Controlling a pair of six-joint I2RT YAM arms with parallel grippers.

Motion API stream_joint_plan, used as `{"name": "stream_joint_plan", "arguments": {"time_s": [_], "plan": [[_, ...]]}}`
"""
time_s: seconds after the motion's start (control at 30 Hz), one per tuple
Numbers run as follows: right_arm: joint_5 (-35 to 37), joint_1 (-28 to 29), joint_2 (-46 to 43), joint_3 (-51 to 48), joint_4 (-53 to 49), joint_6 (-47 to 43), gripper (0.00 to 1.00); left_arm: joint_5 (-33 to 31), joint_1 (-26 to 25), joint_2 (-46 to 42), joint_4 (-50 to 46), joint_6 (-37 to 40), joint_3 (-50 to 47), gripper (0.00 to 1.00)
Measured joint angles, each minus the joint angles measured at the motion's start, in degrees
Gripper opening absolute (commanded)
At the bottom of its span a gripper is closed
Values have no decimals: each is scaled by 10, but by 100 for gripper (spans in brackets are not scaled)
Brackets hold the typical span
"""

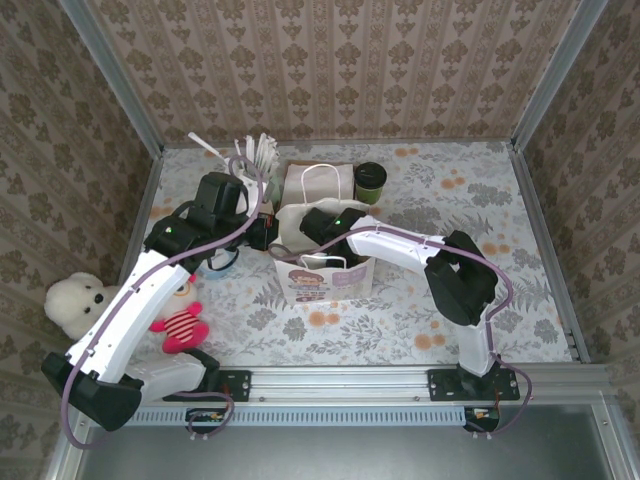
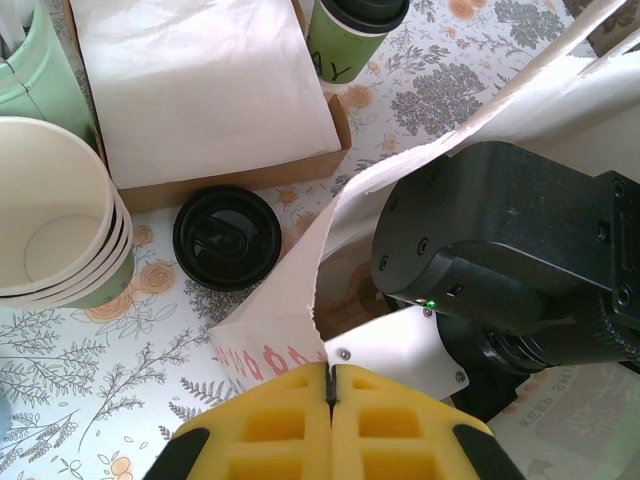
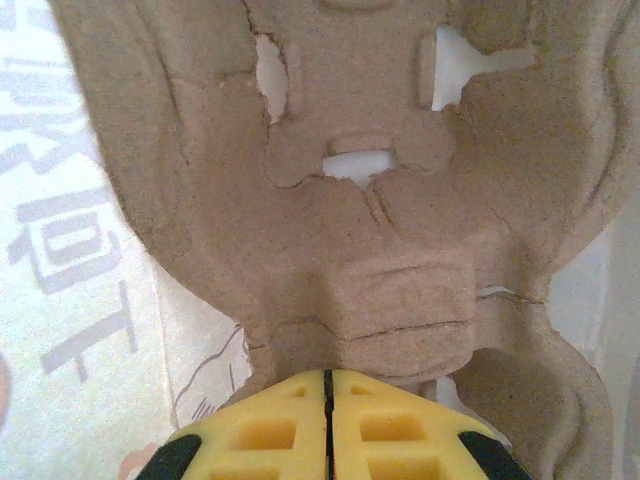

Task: Pack the takeout coffee

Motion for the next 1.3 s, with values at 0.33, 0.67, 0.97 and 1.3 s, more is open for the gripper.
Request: {"name": "stream_joint_plan", "arguments": {"time_s": [0.33, 0.67, 0.97, 1.3], "plan": [[-55, 3, -5, -8, 17, 1, 11, 0, 0, -2, 0, 0, 0, 0], [-38, 7, -10, -39, 48, 0, 10, -5, 0, -9, -6, 0, 0, 0], [-59, 8, -14, -21, 45, -3, 11, -9, 1, -20, -4, 0, 0, 0], [-56, 12, -19, -7, 14, -22, 10, -17, 4, -19, -4, -2, 0, 0]]}}
